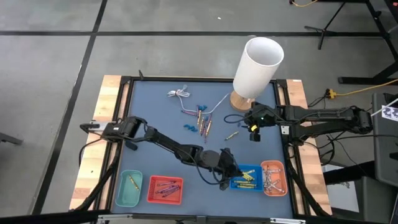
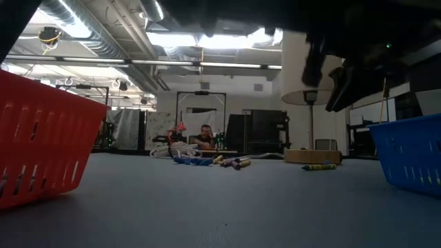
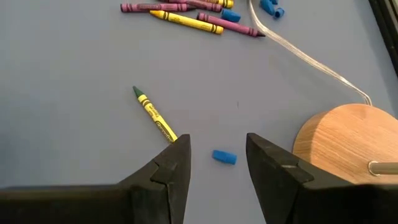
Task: Sort crayons
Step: Put the green crayon into the blue basket
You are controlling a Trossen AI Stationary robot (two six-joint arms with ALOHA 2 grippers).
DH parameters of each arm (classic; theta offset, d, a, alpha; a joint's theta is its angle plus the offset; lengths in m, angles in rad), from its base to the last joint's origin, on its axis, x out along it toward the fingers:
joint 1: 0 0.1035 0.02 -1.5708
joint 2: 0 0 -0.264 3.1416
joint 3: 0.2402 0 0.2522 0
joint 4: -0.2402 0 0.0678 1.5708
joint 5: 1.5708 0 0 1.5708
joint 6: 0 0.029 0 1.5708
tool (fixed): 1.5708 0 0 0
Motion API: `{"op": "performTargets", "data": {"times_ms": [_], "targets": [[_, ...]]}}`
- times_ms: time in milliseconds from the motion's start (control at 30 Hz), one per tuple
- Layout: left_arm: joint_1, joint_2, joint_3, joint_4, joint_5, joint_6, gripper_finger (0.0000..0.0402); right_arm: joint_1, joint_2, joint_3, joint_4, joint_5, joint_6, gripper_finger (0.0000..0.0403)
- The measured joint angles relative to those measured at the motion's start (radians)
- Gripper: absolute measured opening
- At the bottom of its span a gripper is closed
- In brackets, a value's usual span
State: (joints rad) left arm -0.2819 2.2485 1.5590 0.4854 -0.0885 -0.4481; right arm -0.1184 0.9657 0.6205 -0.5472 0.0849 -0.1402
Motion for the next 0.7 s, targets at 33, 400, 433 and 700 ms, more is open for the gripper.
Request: {"op": "performTargets", "data": {"times_ms": [33, 400, 433, 700], "targets": [[0.003, 0.005, 0.000, -0.001, 0.016, -0.016, 0.0008, 0.000, 0.000, 0.000, 0.003, 0.000, 0.000, 0.0154], [0.012, 0.006, 0.000, 0.004, 0.017, -0.038, 0.0091, 0.000, 0.000, 0.000, 0.073, -0.001, -0.008, 0.0154], [0.012, 0.006, 0.000, 0.004, 0.005, -0.038, 0.0098, 0.000, 0.000, 0.000, 0.076, -0.013, -0.019, 0.0154], [0.039, -0.014, 0.000, -0.075, 0.029, 0.046, 0.0116, 0.000, 0.019, 0.000, 0.083, -0.191, -0.101, 0.0154]]}}
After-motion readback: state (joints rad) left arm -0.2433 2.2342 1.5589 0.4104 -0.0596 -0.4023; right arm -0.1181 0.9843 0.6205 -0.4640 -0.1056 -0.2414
